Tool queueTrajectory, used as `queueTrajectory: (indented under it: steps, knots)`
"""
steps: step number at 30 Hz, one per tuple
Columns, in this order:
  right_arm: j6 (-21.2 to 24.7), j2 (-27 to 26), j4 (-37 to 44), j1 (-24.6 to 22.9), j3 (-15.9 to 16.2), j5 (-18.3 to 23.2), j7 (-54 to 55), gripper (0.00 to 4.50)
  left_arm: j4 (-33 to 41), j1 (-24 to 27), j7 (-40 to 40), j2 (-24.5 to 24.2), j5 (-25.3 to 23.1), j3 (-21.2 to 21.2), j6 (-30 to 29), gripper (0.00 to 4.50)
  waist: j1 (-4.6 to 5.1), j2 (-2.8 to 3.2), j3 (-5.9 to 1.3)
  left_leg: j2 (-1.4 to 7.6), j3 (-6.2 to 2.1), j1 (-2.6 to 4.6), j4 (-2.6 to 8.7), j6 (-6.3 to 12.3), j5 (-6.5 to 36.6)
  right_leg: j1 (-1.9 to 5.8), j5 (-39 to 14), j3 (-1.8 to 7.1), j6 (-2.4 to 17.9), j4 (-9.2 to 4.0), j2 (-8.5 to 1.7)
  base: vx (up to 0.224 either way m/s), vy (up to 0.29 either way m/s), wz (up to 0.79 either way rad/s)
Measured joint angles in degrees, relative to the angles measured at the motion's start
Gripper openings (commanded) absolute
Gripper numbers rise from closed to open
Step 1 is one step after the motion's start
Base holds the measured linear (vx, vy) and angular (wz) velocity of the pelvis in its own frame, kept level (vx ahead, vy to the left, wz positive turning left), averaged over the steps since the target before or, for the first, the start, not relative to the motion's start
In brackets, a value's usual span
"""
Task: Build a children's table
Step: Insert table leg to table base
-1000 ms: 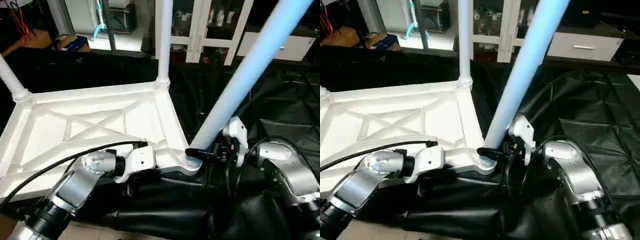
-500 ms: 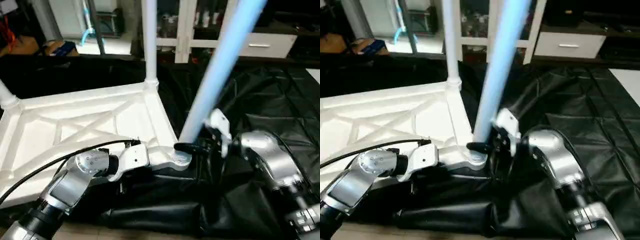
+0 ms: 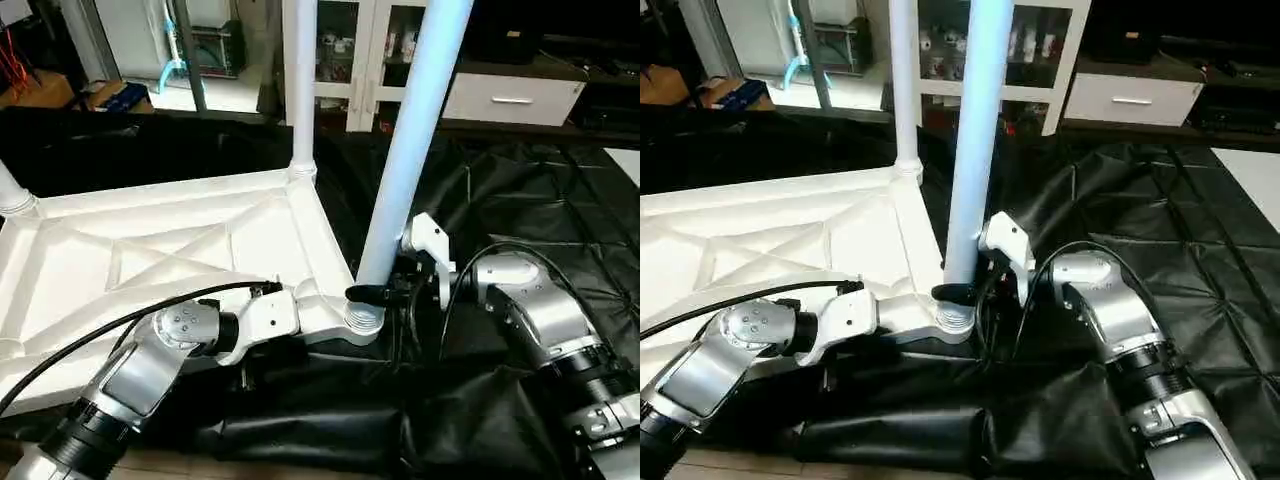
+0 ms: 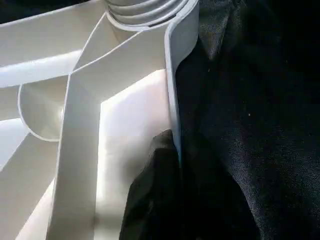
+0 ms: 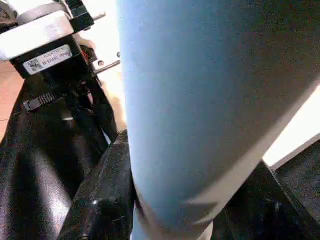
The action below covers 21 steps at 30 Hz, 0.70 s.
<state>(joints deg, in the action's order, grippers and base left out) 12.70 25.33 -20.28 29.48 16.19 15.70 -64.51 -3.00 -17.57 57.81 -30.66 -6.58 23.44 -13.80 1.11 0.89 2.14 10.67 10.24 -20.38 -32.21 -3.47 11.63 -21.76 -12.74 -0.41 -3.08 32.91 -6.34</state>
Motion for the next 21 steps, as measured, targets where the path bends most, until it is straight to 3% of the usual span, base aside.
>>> queueTrajectory:
  steps: [3,9,21]
  knots:
    - [-1.5,0.1,1.3,-1.3,0.0,-0.4,0.7,1.85,0.0,0.0,-0.1,0.0,0.0,0.0,0.0,0.00,-0.04,0.02,-0.01,0.00,-0.07,0.00,0.08,0.00,0.0,0.00,0.0,-0.05,0.0,-0.09,0.01,0.000,0.000,0.00]
    - [-8.6,-0.7,4.4,-5.4,0.3,-2.6,3.7,1.85,0.0,0.1,0.1,0.1,0.0,0.0,0.0,0.00,-0.07,0.11,-0.14,-0.02,-0.07,-0.08,0.48,0.00,0.0,0.07,0.0,-0.13,0.0,-0.81,0.05,0.000,0.000,0.00]
    - [-9.7,-2.4,5.4,-7.8,-0.7,-2.8,6.9,1.85,0.0,0.1,0.0,0.1,-0.1,0.0,0.0,0.00,0.03,0.02,-0.22,-0.05,-0.12,-0.06,0.55,0.00,0.0,0.01,0.0,-0.13,0.0,-0.89,0.06,0.000,0.000,0.00]
